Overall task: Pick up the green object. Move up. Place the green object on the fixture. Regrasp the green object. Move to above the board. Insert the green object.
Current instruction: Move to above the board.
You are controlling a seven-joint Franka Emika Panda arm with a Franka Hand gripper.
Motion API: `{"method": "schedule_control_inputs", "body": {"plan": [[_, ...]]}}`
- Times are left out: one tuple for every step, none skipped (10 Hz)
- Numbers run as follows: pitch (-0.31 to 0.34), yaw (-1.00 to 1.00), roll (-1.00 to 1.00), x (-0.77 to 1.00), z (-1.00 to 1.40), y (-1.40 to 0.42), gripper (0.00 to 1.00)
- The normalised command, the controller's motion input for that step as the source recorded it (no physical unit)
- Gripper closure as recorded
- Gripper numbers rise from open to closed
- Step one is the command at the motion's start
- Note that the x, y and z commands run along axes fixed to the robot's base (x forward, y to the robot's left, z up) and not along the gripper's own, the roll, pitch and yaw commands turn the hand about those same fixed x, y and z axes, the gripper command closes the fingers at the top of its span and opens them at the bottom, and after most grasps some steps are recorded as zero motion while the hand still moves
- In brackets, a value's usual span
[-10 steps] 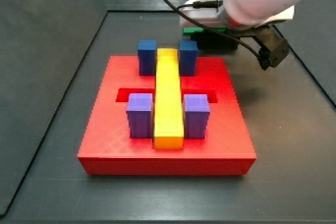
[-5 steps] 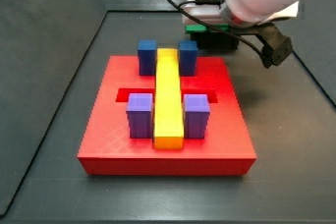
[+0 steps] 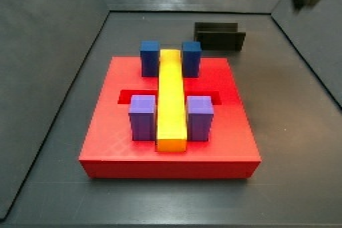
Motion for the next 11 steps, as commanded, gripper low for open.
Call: {"method": "schedule_control_inputs", "body": {"plan": [[0.041,-0.04,-0.03,0.00,1.40,-0.02,1.00],[0.054,-0.02,-0.02,0.00,1.40,-0.01,1.00],[0.074,-0.01,-0.01,0.01,0.72,-0.03,1.00],[0.091,0.00,0.00,0.03,0.39,-0.01,1.00],[0.103,0.02,0.01,0.04,0.20,-0.01,1.00],[0.087,-0.08,-1.00,-1.03,0.30,-1.40,1.00],[0.082,-0.08,-1.00,-1.04,0.29,-1.40,1.00],[0.061,-0.07,-1.00,-1.12,0.31,-1.40,1.00],[0.057,-0.06,-1.00,-1.19,0.29,-1.40,1.00],[0.056,-0.06,-1.00,-1.21,0.30,-1.40,1.00],[0.055,-0.05,-1.00,-0.79,0.19,-0.85,1.00]]}}
